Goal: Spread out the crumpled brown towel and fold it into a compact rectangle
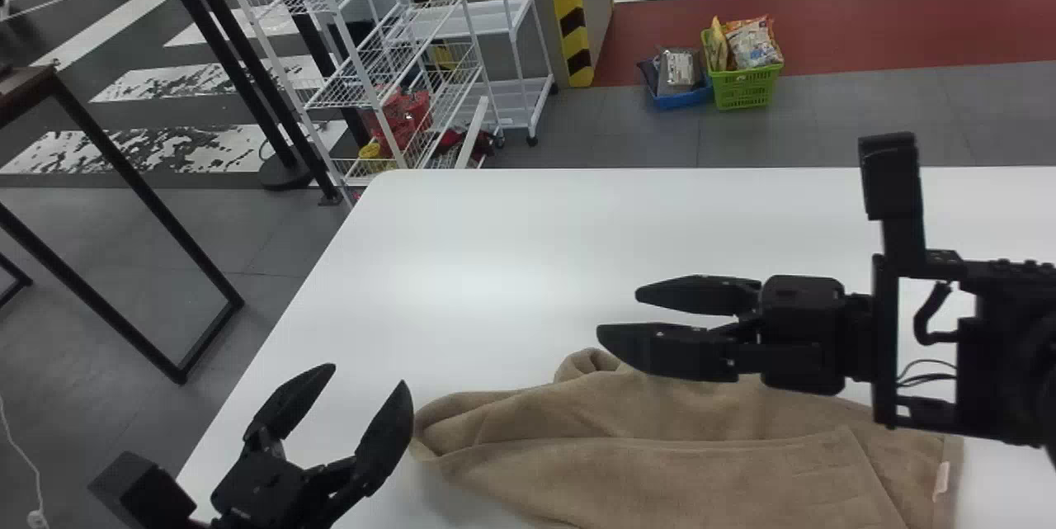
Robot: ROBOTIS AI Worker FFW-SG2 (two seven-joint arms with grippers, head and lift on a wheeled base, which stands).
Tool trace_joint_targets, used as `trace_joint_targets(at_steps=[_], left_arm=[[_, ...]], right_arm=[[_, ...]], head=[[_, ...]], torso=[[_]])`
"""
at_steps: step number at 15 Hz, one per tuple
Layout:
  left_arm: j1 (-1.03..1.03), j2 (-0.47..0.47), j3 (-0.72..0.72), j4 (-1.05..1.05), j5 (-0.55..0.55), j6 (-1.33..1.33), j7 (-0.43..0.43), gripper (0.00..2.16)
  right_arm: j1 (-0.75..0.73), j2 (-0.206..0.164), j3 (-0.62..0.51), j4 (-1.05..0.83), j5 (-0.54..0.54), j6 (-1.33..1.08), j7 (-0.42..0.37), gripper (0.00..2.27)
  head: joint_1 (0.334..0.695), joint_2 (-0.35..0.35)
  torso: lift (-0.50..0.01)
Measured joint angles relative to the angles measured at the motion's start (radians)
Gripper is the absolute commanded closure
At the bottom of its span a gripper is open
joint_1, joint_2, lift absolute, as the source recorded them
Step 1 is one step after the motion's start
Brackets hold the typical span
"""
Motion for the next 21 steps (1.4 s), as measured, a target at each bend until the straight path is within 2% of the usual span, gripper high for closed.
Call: trace_joint_targets(at_steps=[2, 7, 11, 15, 16, 19, 21], left_arm=[[0.0, 0.0, 0.011, -0.001, 0.005, 0.0, -0.002, 0.09], [-0.002, 0.0, 0.021, 0.001, 0.01, 0.005, -0.003, 0.09], [-0.003, 0.0, 0.015, -0.002, 0.004, 0.009, -0.003, 0.09], [-0.003, 0.0, 0.014, 0.0, 0.004, 0.009, -0.005, 0.09], [-0.003, 0.0, 0.015, 0.0, 0.005, 0.009, -0.006, 0.09], [-0.003, 0.0, 0.022, 0.003, 0.011, 0.009, -0.006, 0.09], [-0.003, 0.0, 0.025, 0.005, 0.011, 0.009, -0.006, 0.09]], right_arm=[[0.027, -0.002, -0.076, -0.046, 0.017, 0.083, 0.001, 0.14], [0.115, -0.052, -0.271, -0.178, 0.042, 0.366, 0.005, 0.18], [0.099, -0.057, -0.381, -0.274, 0.098, 0.469, 0.004, 0.22], [-0.005, -0.065, -0.395, -0.276, 0.214, 0.472, 0.007, 0.27], [-0.022, -0.077, -0.383, -0.272, 0.241, 0.472, 0.014, 0.27], [-0.016, -0.15, -0.326, -0.27, 0.305, 0.472, 0.051, 0.28], [0.029, -0.174, -0.312, -0.282, 0.349, 0.472, 0.081, 0.28]], head=[[0.695, 0.35], [0.695, 0.35], [0.695, 0.35], [0.695, 0.326], [0.695, 0.318], [0.695, 0.309], [0.695, 0.306]], torso=[[-0.127], [-0.127], [-0.127], [-0.127], [-0.127], [-0.127], [-0.127]])
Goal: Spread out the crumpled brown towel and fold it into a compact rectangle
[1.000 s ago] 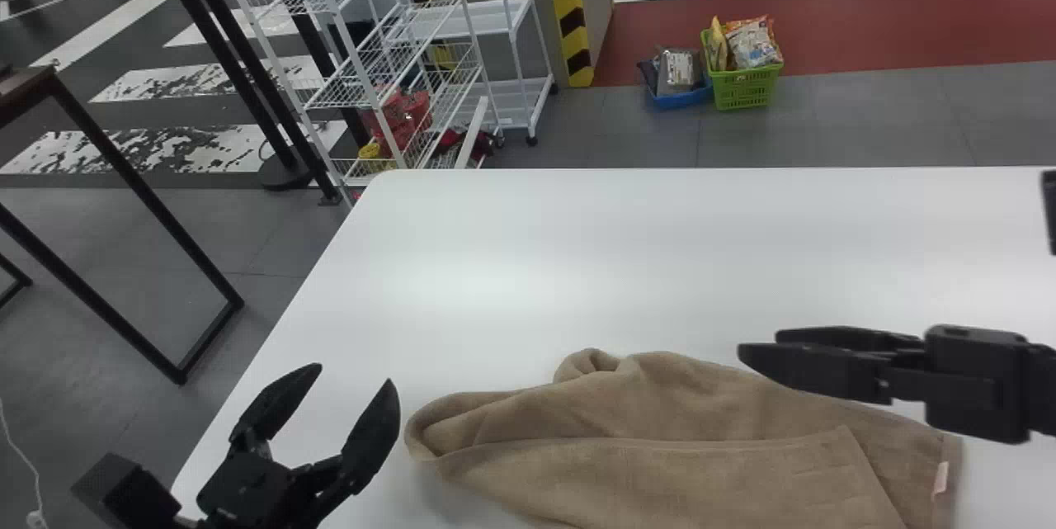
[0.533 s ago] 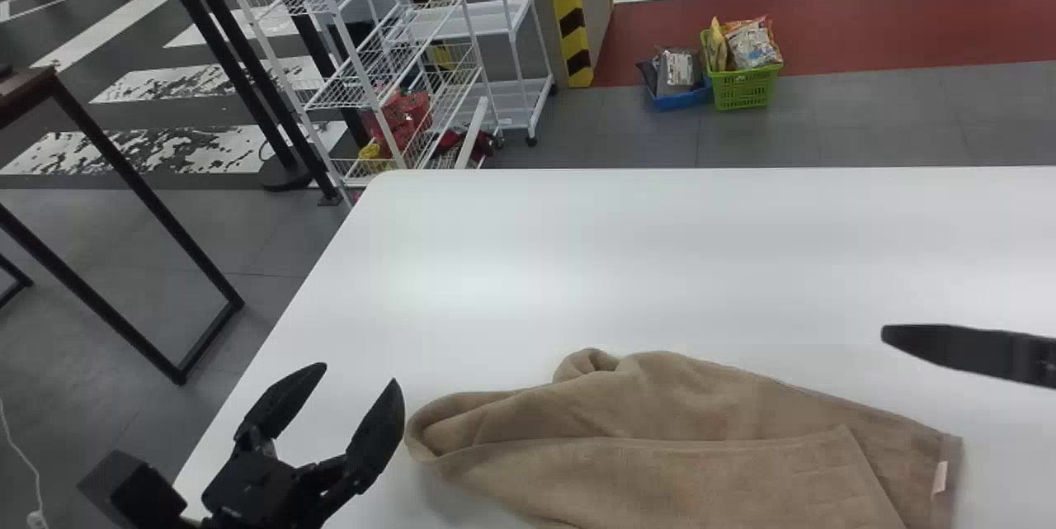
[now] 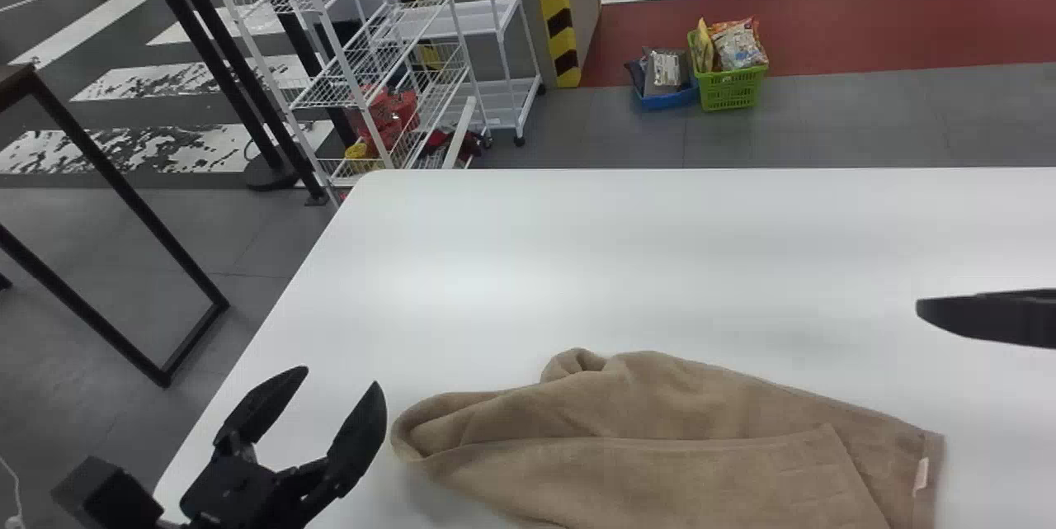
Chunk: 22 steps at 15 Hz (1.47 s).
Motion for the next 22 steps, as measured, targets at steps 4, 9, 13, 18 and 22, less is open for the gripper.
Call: trace_joint_targets(at_steps=[4, 9, 13, 18, 22], left_arm=[[-0.008, 0.0, 0.0, 0.002, 0.0, 0.006, 0.0, 0.09], [-0.02, 0.0, -0.003, 0.016, -0.002, 0.015, -0.005, 0.09], [-0.023, 0.0, 0.0, 0.024, 0.005, 0.015, -0.012, 0.09], [-0.027, 0.0, 0.001, 0.037, 0.014, 0.015, -0.014, 0.09], [-0.029, 0.0, 0.003, 0.043, 0.019, 0.015, -0.014, 0.09]], right_arm=[[0.114, -0.022, -0.009, -0.049, 0.024, 0.0, 0.014, 0.28], [0.143, -0.022, 0.031, -0.043, 0.079, 0.0, 0.022, 0.38], [0.104, -0.015, 0.123, 0.011, 0.154, 0.0, 0.016, 0.44], [0.06, 0.015, 0.23, 0.098, 0.224, 0.0, 0.012, 0.5], [0.026, 0.032, 0.275, 0.149, 0.262, 0.0, 0.012, 0.51]], head=[[0.695, 0.305], [0.695, 0.311], [0.695, 0.328], [0.695, 0.35], [0.695, 0.35]], torso=[[-0.127], [-0.127], [-0.127], [-0.127], [-0.127]])
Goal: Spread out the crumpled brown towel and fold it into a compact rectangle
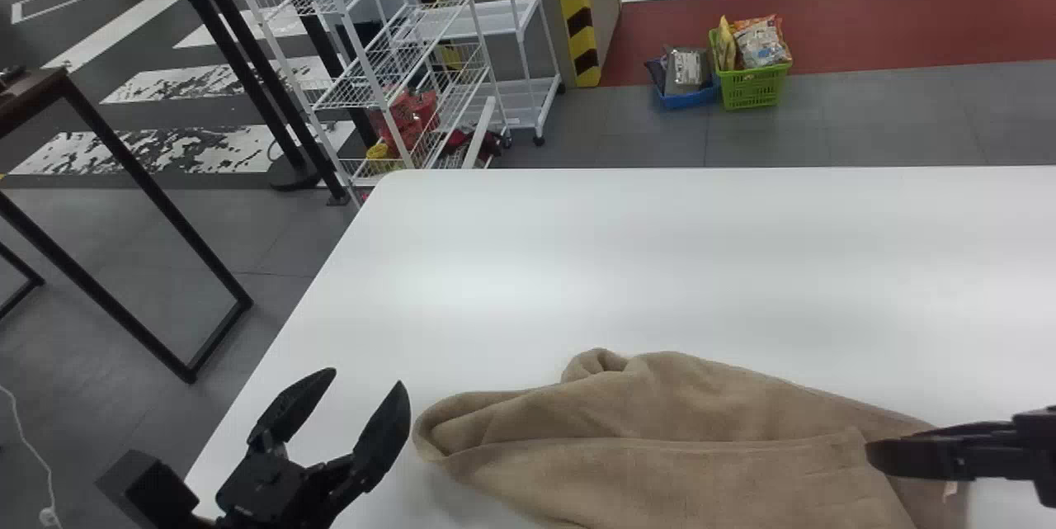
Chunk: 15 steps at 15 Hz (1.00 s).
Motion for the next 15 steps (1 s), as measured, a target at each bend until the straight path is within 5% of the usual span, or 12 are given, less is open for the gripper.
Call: trace_joint_targets(at_steps=[15], left_arm=[[-0.001, 0.0, 0.005, 0.002, 0.004, 0.0, -0.005, 0.09]], right_arm=[[-0.069, 0.047, 0.109, 0.141, 0.055, 0.0, 0.0, 0.71]], head=[[0.695, 0.35]], torso=[[-0.127]])
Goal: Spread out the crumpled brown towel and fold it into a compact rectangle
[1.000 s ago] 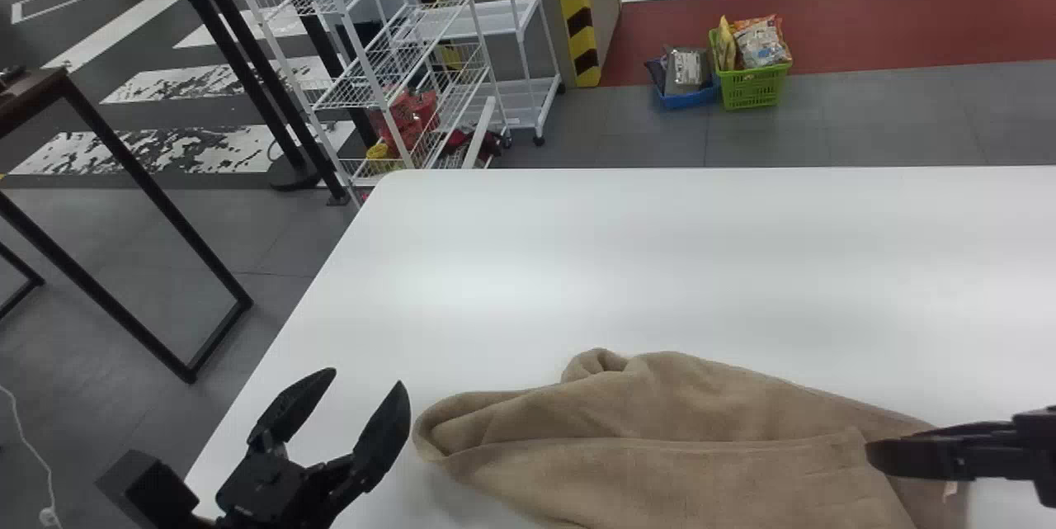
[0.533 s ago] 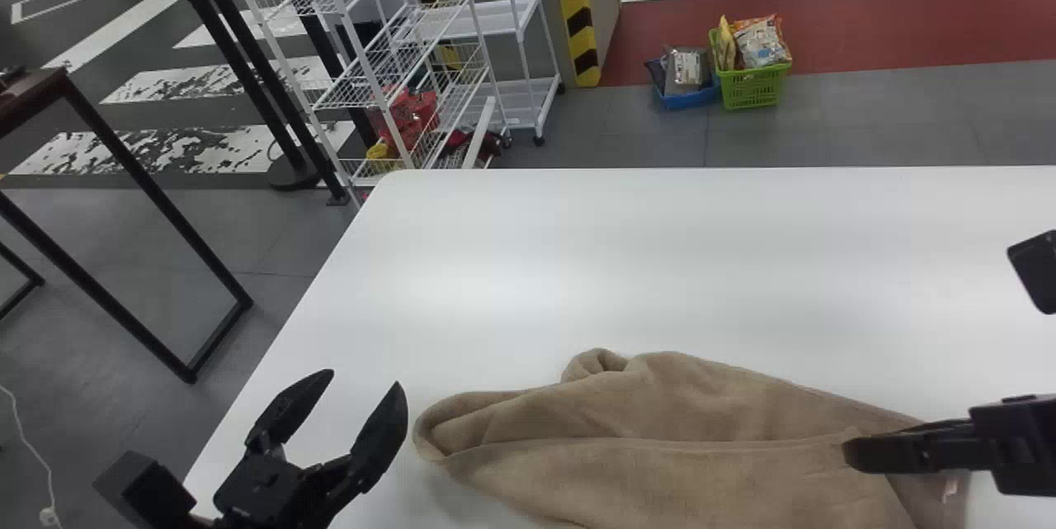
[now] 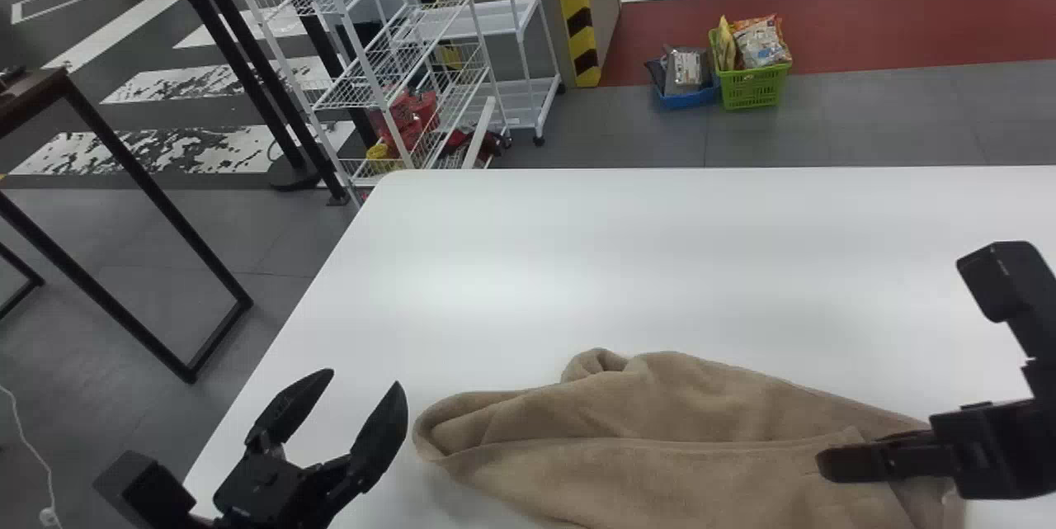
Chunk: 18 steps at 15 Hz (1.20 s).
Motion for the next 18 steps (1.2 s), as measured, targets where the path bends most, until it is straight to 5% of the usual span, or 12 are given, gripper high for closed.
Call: trace_joint_targets(at_steps=[18], left_arm=[[-0.014, 0.0, 0.008, 0.026, 0.0, 0.003, -0.006, 0.09]], right_arm=[[-0.013, 0.006, -0.044, 0.036, -0.012, 0.0, 0.014, 0.91]], head=[[0.695, 0.35]], torso=[[-0.127]])
